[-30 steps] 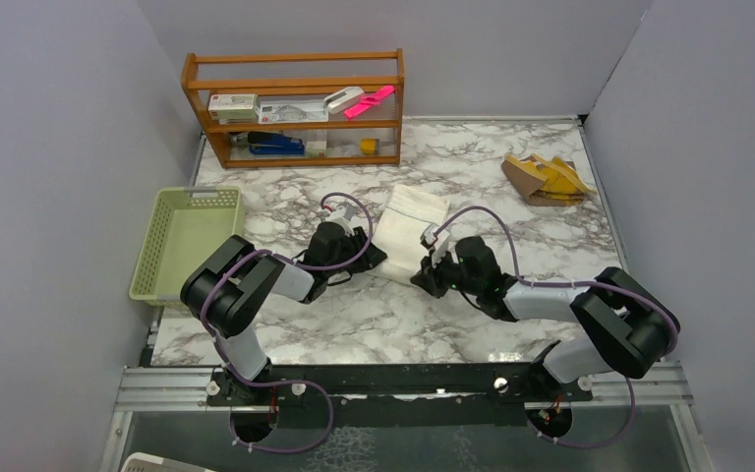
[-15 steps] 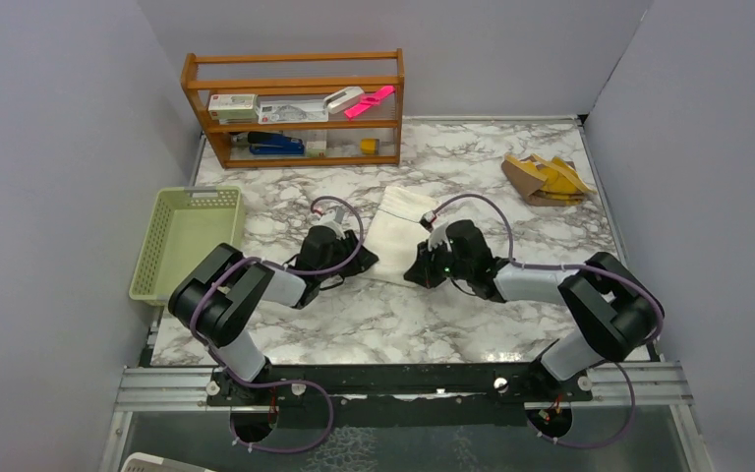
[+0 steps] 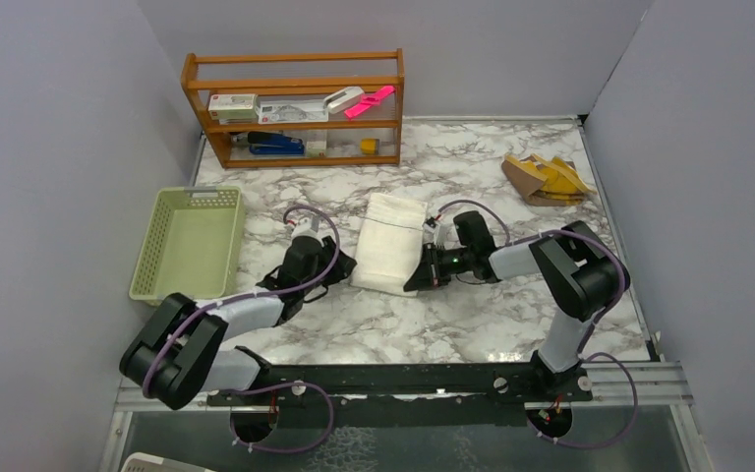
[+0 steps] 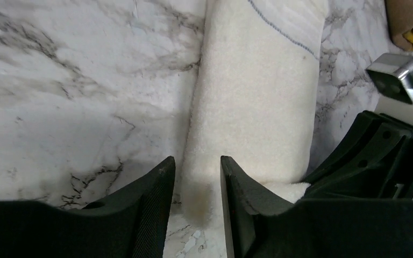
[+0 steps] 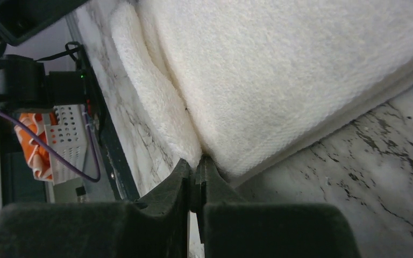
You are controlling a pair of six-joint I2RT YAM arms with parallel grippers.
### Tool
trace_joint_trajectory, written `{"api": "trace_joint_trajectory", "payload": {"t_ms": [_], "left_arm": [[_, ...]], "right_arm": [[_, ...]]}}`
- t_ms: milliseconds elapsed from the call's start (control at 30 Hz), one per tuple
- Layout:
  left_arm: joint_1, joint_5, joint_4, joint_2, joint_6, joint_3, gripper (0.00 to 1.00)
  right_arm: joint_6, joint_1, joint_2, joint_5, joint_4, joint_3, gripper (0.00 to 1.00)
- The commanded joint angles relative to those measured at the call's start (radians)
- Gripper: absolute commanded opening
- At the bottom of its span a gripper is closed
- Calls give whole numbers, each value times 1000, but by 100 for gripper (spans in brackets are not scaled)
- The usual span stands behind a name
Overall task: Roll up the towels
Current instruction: Roll the towel at the center of the board.
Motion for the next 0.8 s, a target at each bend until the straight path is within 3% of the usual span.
{"api": "trace_joint_trajectory", "payload": {"t_ms": [0,100,167,300,500,767], "left_arm": [[8,-107,-246,-146,127,114,41],[7,2,-283,-194,189,166,42],[8,155,-222,-198,194,157,39],[-6,384,-61,-139,123,92,18],[-8,438,34,-44,155,17,0],[-8,471,170,171,141,53,0]], "right_arm": [[-5,6,70,-59,-108,7,1],[-7,7,87,-60,-116,20,1],[-9,7,103,-65,-121,30,1],[-12,6,127,-66,-133,42,1],[-16,7,131,-64,-132,46,1],[-22,7,125,-65,-144,50,1]]}}
